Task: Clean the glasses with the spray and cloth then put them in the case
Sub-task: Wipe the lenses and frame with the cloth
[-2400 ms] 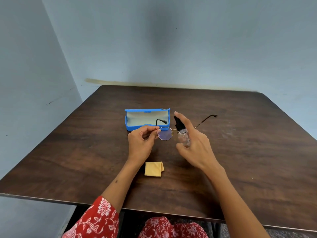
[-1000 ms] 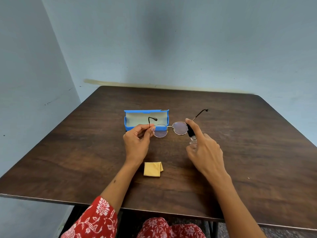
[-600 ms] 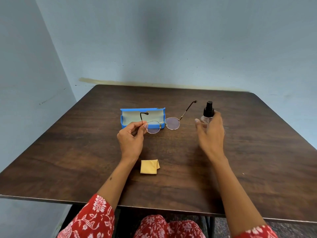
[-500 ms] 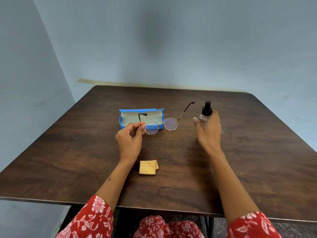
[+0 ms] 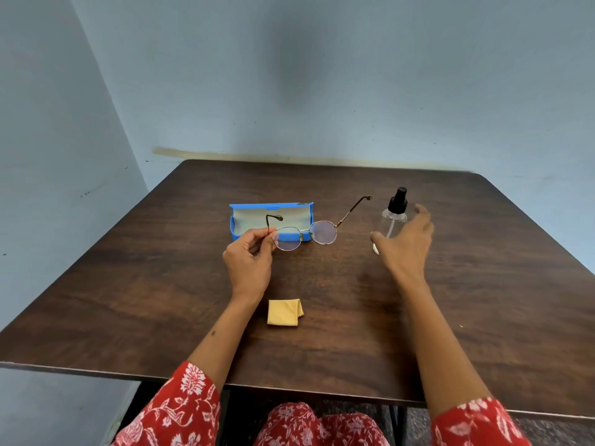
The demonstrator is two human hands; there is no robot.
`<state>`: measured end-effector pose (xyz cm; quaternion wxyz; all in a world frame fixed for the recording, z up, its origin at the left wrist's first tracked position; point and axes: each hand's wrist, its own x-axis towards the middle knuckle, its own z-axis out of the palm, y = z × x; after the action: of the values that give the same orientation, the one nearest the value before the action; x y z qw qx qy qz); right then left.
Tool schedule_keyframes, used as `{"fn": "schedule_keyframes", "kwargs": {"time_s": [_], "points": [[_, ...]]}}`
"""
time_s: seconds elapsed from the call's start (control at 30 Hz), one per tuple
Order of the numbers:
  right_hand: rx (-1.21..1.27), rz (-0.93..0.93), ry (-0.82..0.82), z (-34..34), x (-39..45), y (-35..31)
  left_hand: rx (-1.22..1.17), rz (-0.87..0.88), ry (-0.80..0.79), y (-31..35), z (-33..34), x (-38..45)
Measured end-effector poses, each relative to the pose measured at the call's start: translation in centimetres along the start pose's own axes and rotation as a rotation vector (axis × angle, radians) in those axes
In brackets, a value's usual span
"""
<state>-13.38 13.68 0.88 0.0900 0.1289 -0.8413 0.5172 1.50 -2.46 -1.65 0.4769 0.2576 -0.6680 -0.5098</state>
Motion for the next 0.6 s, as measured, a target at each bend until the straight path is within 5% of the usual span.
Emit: {"fn": "schedule_keyframes", "kwargs": {"time_s": [0.1, 0.33, 0.47, 0.6], "points": [[0.024, -0.013, 0.121, -0.4, -3.7, -1.3, -0.01, -0.017, 0.01, 0.0, 0.0, 0.1], [-0.193, -0.047, -0.711, 2.2, -10.7, -4.4, -0.042, -0.046, -0.001, 0.1, 0.0, 0.1], [-0.39, -0.043, -0.82, 3.5, -10.8, -5.4, -0.035, -0.066, 0.005, 0.1, -0.1, 0.2], [-0.276, -0.051, -0.873, 3.7, -10.6, -4.9, -0.026, -0.073, -0.002, 0.1, -0.1, 0.2]]}}
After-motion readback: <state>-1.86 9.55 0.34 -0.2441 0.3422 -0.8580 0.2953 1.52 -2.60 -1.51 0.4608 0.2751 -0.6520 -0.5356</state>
